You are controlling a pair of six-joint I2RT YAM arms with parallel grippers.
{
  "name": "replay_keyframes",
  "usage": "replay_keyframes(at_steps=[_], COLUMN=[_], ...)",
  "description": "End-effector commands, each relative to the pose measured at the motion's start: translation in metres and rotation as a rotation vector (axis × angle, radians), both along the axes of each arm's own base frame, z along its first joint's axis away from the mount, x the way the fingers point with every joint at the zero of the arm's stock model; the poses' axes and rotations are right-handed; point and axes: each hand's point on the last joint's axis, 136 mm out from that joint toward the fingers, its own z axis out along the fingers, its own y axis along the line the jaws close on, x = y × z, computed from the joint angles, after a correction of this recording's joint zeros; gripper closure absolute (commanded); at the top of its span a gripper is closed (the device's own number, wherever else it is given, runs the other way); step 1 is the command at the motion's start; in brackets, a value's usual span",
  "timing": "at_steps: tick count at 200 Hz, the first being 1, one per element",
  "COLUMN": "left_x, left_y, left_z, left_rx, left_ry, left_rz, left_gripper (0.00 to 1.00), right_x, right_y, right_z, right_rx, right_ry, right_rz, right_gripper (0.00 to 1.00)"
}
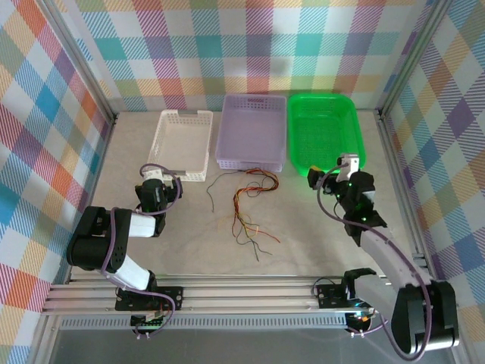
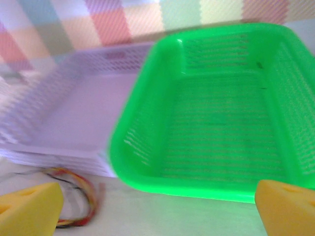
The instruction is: Untangle the cables
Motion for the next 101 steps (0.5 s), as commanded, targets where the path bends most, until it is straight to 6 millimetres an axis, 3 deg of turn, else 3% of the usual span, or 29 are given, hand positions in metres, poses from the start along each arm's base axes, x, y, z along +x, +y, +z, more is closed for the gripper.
replay_keyframes(at_steps=[1,42,79,101], left_x=[0.006,0.007,0.007,0.006], left_y=[-0.001,-0.001,-0.001,-0.001], left_z=[0.011,0.011,0.011,0.011], left_rx=[-0.001,-0.009,-0.007,-0.008], left_ry=[-0.044,-0.043,-0.043,-0.043], left_rz=[0.006,0.000,0.001,0.002], left_gripper=[0.00,0.00,0.00,0.00], right_x=[-0.018,-0.024,-0.029,-0.029], right_y=[0.025,0.059,0.094,0.107], right_z=[0.027,0.035,0.021,-0.002], right_rx=[0.315,0.519,0.302,0.225], right_ry=[0.102,0.210,0.302,0.385], right_rz=[0.076,0.218,0.200,0.162], right_gripper=[0.00,0.00,0.00,0.00])
